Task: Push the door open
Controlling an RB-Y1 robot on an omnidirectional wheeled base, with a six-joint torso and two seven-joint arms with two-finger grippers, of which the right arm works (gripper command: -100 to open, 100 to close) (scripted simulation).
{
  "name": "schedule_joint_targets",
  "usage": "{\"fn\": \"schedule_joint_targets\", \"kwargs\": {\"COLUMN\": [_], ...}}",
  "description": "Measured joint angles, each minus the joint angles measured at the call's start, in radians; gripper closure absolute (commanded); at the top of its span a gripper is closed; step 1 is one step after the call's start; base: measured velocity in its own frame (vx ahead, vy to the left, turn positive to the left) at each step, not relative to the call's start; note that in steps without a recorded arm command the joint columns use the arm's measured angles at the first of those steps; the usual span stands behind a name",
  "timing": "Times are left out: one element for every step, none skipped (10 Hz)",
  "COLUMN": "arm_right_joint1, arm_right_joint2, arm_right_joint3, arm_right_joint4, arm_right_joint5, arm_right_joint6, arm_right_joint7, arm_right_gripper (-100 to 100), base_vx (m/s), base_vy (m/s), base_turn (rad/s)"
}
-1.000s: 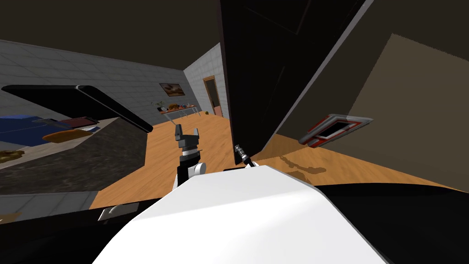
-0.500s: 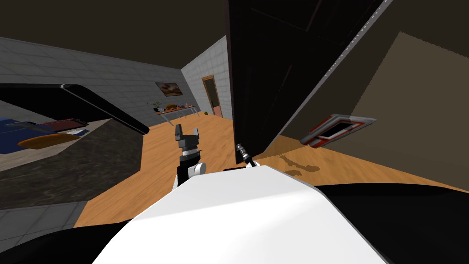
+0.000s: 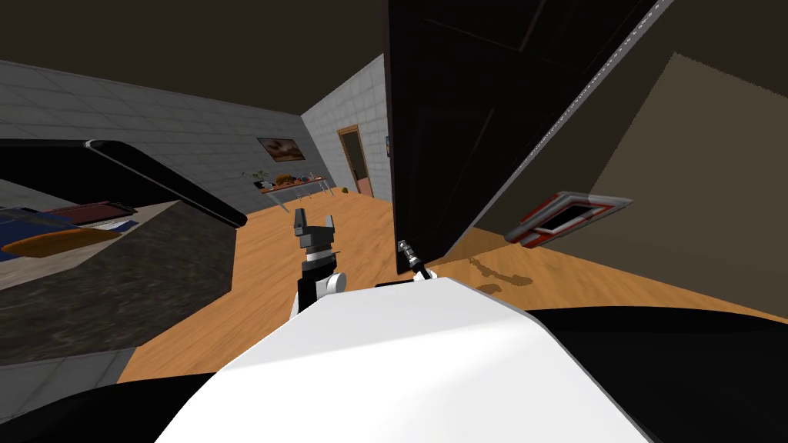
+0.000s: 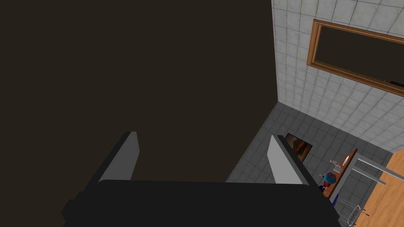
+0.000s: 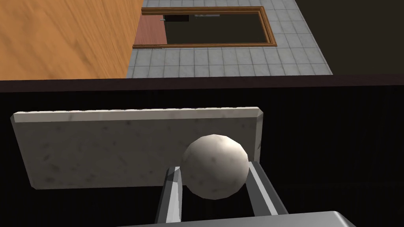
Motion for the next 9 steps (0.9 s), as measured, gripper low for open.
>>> {"fn": "schedule_joint_targets", "kwargs": {"arm_right_joint1": [0.003, 0.026, 0.029, 0.029, 0.030, 0.030, 0.032, 0.035, 0.038], "arm_right_joint2": [-0.003, -0.013, -0.014, -0.013, -0.012, -0.009, -0.006, -0.003, 0.002], "arm_right_joint3": [-0.015, -0.029, -0.030, -0.027, -0.024, -0.023, -0.021, -0.019, -0.017], "arm_right_joint4": [0.004, -0.034, -0.044, -0.044, -0.045, -0.046, -0.049, -0.056, -0.064], "arm_right_joint5": [-0.004, -0.008, -0.009, -0.009, -0.010, -0.010, -0.011, -0.012, -0.012], "arm_right_joint6": [-0.001, 0.016, 0.023, 0.023, 0.022, 0.022, 0.023, 0.026, 0.030], "arm_right_joint7": [0.003, 0.008, 0.008, 0.006, 0.004, 0.003, 0.002, 0.000, -0.002], "arm_right_gripper": [100, -100, -100, -100, -100, -100, -100, -100, -100], "base_vx": [0.144, -0.095, -0.232, -0.246, -0.258, -0.250, -0.237, -0.203, -0.088], "base_vy": [0.108, 0.046, -0.016, -0.034, -0.027, -0.008, -0.004, -0.022, -0.012], "base_turn": [-0.128, -0.074, -0.013, -0.023, -0.035, -0.035, -0.042, -0.041, -0.006]}}
